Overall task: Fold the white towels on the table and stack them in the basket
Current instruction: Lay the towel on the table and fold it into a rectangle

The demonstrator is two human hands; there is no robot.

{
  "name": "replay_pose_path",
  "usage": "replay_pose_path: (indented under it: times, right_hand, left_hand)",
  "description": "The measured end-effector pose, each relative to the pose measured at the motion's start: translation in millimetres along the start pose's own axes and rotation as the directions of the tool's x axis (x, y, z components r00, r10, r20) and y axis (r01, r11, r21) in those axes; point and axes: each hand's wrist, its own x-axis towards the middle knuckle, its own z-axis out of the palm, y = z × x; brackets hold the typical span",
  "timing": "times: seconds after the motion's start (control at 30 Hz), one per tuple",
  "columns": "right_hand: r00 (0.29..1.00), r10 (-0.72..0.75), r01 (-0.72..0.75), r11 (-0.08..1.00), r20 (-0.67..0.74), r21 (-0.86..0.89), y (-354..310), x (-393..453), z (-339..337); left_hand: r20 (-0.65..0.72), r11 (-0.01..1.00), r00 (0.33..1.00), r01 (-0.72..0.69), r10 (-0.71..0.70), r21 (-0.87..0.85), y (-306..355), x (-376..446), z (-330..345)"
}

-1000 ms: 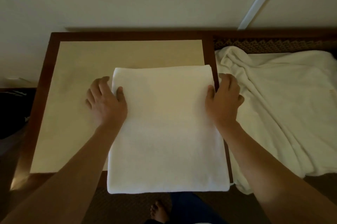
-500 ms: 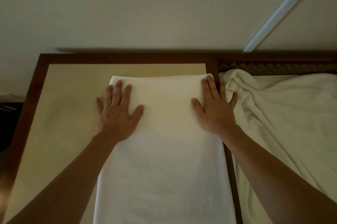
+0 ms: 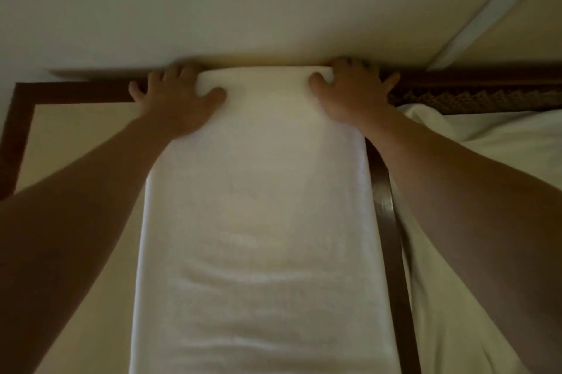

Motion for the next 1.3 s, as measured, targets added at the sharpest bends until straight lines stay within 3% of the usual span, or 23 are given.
replay_pose_path:
  times: [0.07, 0.13, 0.2, 0.27, 0.3, 0.37, 0.43, 0.57, 0.67, 0.83, 0.97, 1.03, 1.1, 1.2, 1.23, 1.3]
  right_hand:
    - [0.998, 0.058, -0.055, 0.992, -0.026, 0.115, -3, 9, -5]
    - [0.995, 0.086, -0.077, 0.98, -0.041, 0.184, -4, 13, -8]
    - [0.989, 0.111, -0.078, 0.949, -0.095, 0.305, 2, 11, -5]
    - [0.956, 0.131, 0.022, 0.861, -0.263, 0.507, 15, -1, -1]
    - [0.938, 0.134, 0.09, 0.798, -0.32, 0.596, 23, -11, 1]
    - [0.957, 0.091, 0.121, 0.735, -0.275, 0.667, 36, -42, 9]
    - [0.983, 0.004, 0.114, 0.765, -0.182, 0.633, 46, -85, 22]
    - [0.996, -0.02, 0.064, 0.825, -0.084, 0.561, 63, -197, 46]
    - [1.0, 0.008, -0.015, 0.947, 0.022, 0.322, 78, -283, 58]
    - [0.981, 0.147, -0.161, 0.981, 0.123, 0.11, 94, -362, 67]
    - [0.982, 0.182, -0.187, 0.957, 0.04, 0.221, 99, -395, 67]
    - [0.985, 0.139, -0.099, 0.939, -0.102, 0.328, 99, -416, 70]
    - [0.942, 0.173, -0.046, 0.917, -0.289, 0.397, 97, -445, 77]
    - [0.861, 0.313, -0.092, 0.871, -0.4, 0.483, 97, -487, 89]
    - [0.86, 0.356, -0.113, 0.831, -0.366, 0.544, 97, -499, 94]
    - [0.888, 0.409, -0.177, 0.724, -0.208, 0.667, 98, -514, 102]
  left_hand:
    - [0.051, 0.998, 0.998, 0.041, -0.038, -0.053, 4, 16, -8]
    - [0.079, 0.972, 0.994, 0.094, -0.079, -0.217, 3, 27, -14]
    - [0.05, 0.832, 0.988, 0.148, -0.143, -0.534, -4, 22, -19]
    - [-0.021, 0.604, 0.981, 0.101, -0.192, -0.791, -18, 4, -19]
    - [-0.067, 0.526, 0.974, 0.057, -0.214, -0.848, -26, -8, -19]
    - [-0.102, 0.47, 0.964, 0.025, -0.244, -0.882, -42, -39, -14]
    - [-0.089, 0.51, 0.976, 0.026, -0.199, -0.86, -53, -79, 0]
    - [-0.086, 0.782, 0.995, -0.017, -0.046, -0.623, -72, -176, 37]
    - [-0.09, 0.86, 0.996, -0.068, 0.025, -0.505, -83, -244, 56]
    - [-0.018, 0.962, 0.997, -0.073, 0.07, -0.262, -92, -335, 78]
    - [0.032, 0.961, 0.997, -0.056, 0.067, -0.27, -100, -392, 84]
    - [0.026, 0.953, 0.998, -0.039, 0.049, -0.299, -100, -425, 86]
    - [-0.019, 0.931, 1.0, -0.009, 0.003, -0.365, -99, -459, 86]
    - [-0.16, 0.827, 0.967, 0.075, -0.196, -0.556, -96, -499, 83]
    - [-0.118, 0.723, 0.937, 0.169, -0.329, -0.67, -94, -510, 80]
    - [0.114, 0.446, 0.836, 0.396, -0.537, -0.803, -86, -521, 75]
